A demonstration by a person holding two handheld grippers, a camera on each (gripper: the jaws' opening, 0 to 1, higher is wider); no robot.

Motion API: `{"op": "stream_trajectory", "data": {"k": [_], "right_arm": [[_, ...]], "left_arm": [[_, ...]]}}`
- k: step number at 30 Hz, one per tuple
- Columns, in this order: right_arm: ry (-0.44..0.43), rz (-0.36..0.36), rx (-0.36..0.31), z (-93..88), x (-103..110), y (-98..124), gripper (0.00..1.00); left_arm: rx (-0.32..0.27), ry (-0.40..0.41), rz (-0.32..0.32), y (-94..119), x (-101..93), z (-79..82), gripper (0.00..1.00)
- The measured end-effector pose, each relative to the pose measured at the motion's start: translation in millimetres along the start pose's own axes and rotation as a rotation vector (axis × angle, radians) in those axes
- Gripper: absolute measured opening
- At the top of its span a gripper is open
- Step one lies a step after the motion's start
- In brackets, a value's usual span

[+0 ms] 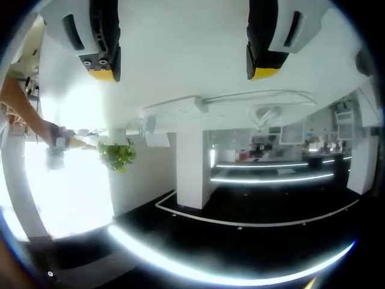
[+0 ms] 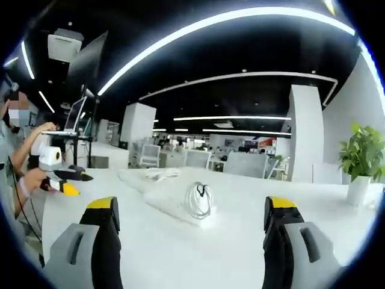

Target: Straighten the power strip on the desk, plug the charger into it

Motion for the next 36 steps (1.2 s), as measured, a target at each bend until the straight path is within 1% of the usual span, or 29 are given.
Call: {"op": "stream_trajectory", "data": {"k": [2, 6, 10, 12, 13, 16, 23, 27, 33, 36], "right_arm": [[-0.005, -0.005, 0.004, -5.9, 5, 2, 0.99], [-0.039, -0.006, 0.036, -18.0, 11, 1, 1.0], [-0.077, -0.01, 0.032, -20.9, 14, 2, 1.0], [-0.078, -0.015, 0.062, -24.5, 14, 4, 0.99], [-0.067, -0.014, 0.095, -27.0, 15, 6, 0.99], [-0.045, -0.016, 0.128, -29.6, 17, 9, 0.98], [-0.087, -0.015, 0.122, -28.9, 17, 13, 0.97], [-0.08, -0.021, 0.128, -29.2, 16, 15, 0.96], [-0.094, -0.015, 0.128, -32.4, 16, 18, 0.94], [-0.096, -0.01, 0.148, -35.8, 17, 18, 0.94]], "left_arm": [[0.0, -0.002, -0.001, 0, -0.3, 0.0, 0.88], [-0.002, -0.004, 0.002, 0, -0.4, 0.3, 0.88], [-0.002, -0.002, 0.004, 0, 0.1, 0.4, 0.88], [0.001, -0.001, 0.004, 0, 0.3, 0.2, 0.88], [0.003, 0.001, 0.006, 0, 0.5, 0.1, 0.88], [0.006, 0.004, 0.008, -1, 0.8, 0.2, 0.88], [0.015, 0.01, 0.01, -1, 1.2, 0.3, 0.88], [0.013, 0.015, 0.008, -1, 1.6, 0.8, 0.88], [0.015, 0.013, 0.01, -1, 1.6, 0.6, 0.89], [0.014, 0.012, 0.011, 0, 1.6, 0.6, 0.88]]}}
Point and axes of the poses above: the point that each gripper's makers call its tool centre point, and the gripper's own axes: y roughly backward along the fingers, x roughly to its left, z roughly out of its top, the point moved 8 cm from there along y, roughly backward along the fingers, and after that the axes turned 8 degrees about y, right-handed, at the moved point
